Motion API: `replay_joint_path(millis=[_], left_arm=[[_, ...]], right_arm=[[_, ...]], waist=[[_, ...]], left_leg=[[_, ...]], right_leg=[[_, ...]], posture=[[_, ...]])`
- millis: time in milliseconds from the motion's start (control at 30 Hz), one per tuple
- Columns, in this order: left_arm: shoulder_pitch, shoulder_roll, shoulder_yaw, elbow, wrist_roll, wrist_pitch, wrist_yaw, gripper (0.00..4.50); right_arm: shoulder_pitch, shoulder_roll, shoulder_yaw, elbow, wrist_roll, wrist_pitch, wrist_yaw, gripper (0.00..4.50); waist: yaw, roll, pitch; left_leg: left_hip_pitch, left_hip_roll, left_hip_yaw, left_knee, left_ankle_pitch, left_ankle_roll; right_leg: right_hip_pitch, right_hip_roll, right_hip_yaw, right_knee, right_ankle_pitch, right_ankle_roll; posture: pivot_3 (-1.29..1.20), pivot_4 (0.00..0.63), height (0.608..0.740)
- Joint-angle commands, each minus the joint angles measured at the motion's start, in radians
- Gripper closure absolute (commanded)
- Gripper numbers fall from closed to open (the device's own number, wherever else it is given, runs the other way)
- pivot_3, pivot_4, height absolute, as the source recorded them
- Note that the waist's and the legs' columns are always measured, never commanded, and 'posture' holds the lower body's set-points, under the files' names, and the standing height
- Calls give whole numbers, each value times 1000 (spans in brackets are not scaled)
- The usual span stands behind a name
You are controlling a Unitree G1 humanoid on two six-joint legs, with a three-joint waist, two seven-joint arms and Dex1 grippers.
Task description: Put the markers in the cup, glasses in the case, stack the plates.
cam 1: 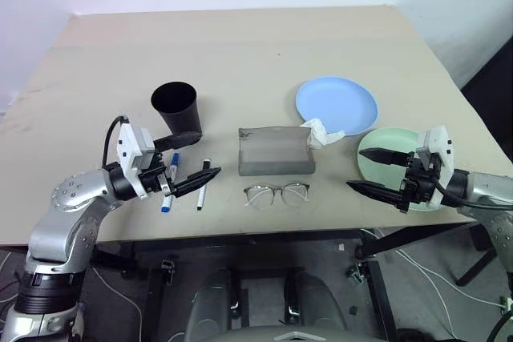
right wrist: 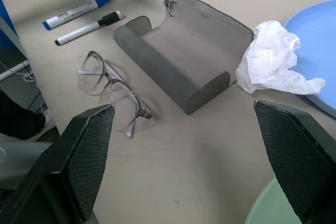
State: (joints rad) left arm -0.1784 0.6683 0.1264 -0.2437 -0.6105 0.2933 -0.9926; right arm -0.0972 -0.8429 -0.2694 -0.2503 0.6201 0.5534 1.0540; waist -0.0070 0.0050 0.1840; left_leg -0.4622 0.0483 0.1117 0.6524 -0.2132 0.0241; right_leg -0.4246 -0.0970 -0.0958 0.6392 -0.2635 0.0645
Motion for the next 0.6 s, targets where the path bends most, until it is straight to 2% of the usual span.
replay_joint_path(millis=[33,600], left_arm=[[-38,-1,-21,7,9,8,-16,0],[-115,-90,-90,-9,11,97,47,0]], right_arm=[[16,-1,-24,-23,-3,-23,-10,27],[-2,19,-34,-27,6,-14,-63,27]], waist=[[1,0,0],[20,0,0]], left_leg=[[0,0,0,0,0,0],[0,1,-1,11,-1,-2]], right_leg=[[0,0,0,0,0,0],[-1,0,0,9,1,1]], posture=[[0,150,701],[0,150,701]])
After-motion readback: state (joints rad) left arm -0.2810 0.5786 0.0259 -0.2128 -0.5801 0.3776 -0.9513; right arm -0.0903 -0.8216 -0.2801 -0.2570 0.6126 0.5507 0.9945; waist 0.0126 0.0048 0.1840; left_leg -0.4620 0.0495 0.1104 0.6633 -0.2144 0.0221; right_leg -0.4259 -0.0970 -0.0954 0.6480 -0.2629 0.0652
